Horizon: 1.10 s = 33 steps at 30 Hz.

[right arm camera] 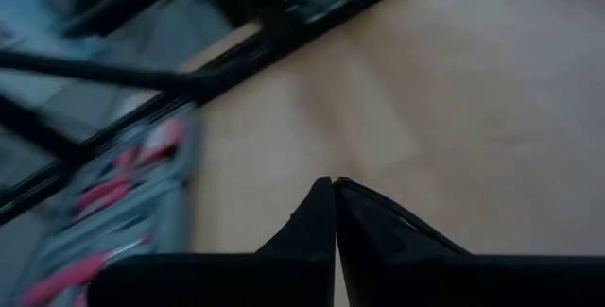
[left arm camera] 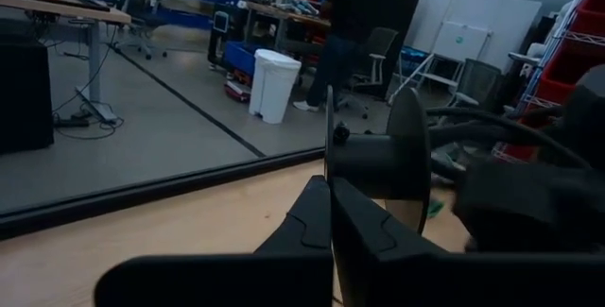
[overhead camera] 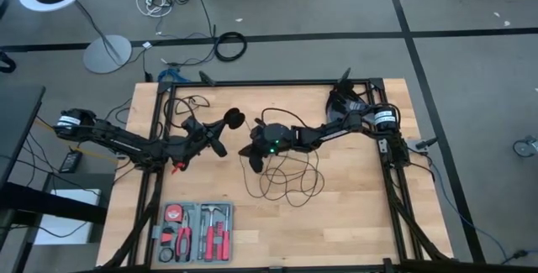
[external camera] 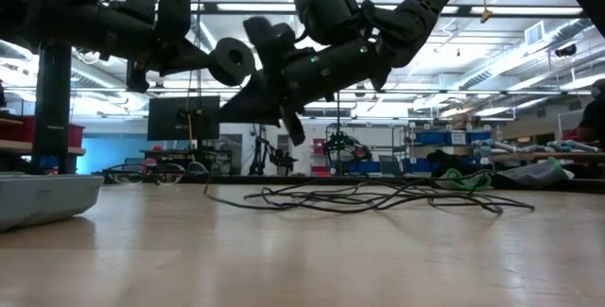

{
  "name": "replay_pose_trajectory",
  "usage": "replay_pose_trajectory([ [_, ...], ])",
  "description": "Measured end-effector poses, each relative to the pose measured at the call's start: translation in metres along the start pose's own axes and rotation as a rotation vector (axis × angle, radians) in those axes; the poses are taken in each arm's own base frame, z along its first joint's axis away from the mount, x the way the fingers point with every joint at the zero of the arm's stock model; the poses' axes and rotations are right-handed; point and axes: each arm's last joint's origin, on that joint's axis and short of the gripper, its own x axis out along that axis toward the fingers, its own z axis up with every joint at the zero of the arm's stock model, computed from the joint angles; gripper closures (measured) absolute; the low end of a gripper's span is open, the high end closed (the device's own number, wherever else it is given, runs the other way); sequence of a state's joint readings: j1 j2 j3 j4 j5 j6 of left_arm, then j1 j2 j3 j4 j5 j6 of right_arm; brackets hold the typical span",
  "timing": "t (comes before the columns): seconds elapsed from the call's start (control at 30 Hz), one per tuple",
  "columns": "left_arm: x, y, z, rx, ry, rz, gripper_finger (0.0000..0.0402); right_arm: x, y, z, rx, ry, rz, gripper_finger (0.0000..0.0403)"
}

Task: Coil cords
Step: Coil the black wire onto the black spool

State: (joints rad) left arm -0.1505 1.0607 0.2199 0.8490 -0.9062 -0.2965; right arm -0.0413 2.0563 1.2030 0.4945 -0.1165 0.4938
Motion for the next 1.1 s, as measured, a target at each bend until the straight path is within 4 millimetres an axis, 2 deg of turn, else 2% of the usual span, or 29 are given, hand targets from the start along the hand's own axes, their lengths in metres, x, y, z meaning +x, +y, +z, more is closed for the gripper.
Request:
replay_pose_trajectory([
  [0.1,0.000,-0.001,0.002,-0.011,-0.014,-0.003,0.0401,0.000,0.003,-0.001,-0.002,0.042,0.087,0.0401],
  [0.2,0.000,0.000,0.002,-0.008,-0.013,-0.002,0.0401,0.001,0.010,0.007,-0.008,0.062,0.183,0.0401],
  [0.43,0.000,0.000,0.002,-0.007,-0.013,-0.002,0.0401,0.004,0.040,0.053,-0.126,-0.006,0.397,0.0402],
  [0.6,0.000,-0.001,0.002,-0.007,-0.007,-0.022,0.0401,0.002,0.054,0.083,-0.199,-0.027,0.471,0.0402],
  [0.9,0.000,-0.003,0.001,-0.005,0.018,-0.099,0.0401,-0.003,0.052,0.111,-0.268,-0.041,0.495,0.0403],
  [1.1,0.000,-0.003,0.000,-0.004,0.021,-0.106,0.0401,-0.007,0.049,0.120,-0.295,-0.076,0.553,0.0403],
])
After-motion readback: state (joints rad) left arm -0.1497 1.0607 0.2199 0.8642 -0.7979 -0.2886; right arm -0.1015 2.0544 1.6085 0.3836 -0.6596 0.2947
